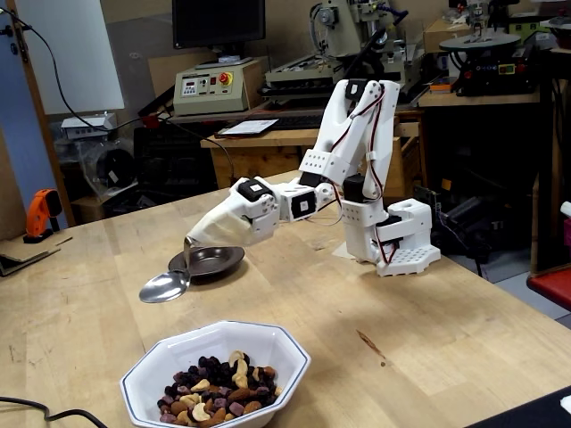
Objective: Use spoon to transfer food from the white bowl to brown plate
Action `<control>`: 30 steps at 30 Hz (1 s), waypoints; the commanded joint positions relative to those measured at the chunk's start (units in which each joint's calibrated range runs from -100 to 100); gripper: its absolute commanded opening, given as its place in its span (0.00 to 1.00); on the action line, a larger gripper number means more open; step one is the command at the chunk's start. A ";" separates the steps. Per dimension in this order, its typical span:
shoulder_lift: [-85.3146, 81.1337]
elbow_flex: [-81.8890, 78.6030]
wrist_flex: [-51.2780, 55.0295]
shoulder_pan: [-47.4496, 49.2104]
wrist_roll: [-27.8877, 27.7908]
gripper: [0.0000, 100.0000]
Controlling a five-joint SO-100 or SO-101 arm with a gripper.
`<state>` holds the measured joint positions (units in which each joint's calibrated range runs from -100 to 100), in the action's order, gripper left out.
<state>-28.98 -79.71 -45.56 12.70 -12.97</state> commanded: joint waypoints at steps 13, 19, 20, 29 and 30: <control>-0.41 2.72 -0.60 11.08 0.10 0.04; 2.58 2.72 -0.68 15.30 0.15 0.04; 3.78 3.08 -0.68 15.60 0.15 0.04; 8.06 3.43 -1.23 16.11 0.20 0.04; 8.06 3.43 -1.23 16.11 0.20 0.04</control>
<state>-20.40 -79.71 -45.56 28.39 -12.97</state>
